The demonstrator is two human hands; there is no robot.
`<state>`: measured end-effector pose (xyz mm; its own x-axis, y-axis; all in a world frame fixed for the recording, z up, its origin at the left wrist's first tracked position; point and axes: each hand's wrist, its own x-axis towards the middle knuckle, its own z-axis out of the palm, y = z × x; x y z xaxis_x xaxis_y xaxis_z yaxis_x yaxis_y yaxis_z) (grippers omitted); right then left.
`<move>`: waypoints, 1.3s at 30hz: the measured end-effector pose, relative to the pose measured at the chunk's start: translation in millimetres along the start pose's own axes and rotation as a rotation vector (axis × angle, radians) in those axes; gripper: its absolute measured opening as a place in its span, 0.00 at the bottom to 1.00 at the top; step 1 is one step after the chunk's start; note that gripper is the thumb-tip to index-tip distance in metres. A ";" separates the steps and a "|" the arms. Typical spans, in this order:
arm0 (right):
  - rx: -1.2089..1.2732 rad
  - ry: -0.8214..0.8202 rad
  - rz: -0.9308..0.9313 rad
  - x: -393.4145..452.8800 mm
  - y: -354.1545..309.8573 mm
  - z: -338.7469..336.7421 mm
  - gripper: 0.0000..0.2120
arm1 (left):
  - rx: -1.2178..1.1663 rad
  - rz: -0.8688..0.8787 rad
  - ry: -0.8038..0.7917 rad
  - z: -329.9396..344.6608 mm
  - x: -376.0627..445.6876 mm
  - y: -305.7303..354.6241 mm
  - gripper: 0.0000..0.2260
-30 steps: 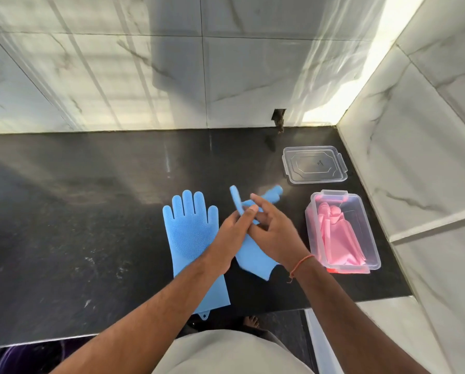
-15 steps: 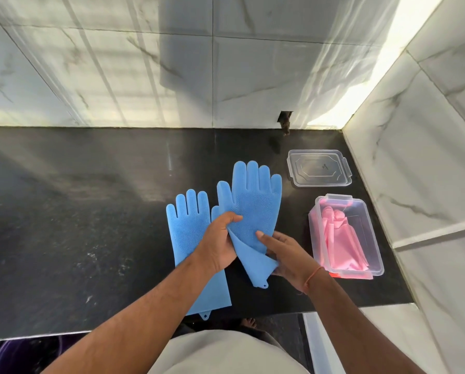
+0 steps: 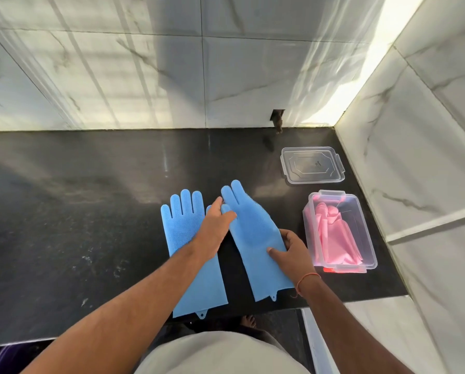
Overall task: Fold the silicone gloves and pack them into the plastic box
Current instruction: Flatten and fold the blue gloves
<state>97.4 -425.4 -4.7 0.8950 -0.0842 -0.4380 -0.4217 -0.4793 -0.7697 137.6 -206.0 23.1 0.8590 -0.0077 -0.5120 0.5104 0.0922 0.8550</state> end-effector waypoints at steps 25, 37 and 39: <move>0.011 0.115 0.028 -6.9 20.0 21.5 0.15 | 1.574 0.455 -0.097 3.7 10.5 -88.8 0.36; -0.674 0.171 -0.189 -34.1 12.3 14.6 0.27 | 1.526 0.486 -0.026 9.5 -0.8 -76.8 0.33; -0.697 0.189 -0.227 -44.5 11.8 14.5 0.28 | 1.483 0.559 0.006 12.1 -5.8 -76.8 0.31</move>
<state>50.5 -414.6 -1.1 0.9851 -0.0359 -0.1685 -0.0910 -0.9388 -0.3321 93.9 -225.1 -38.6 0.9458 -0.3034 -0.1154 -0.2689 -0.9315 0.2448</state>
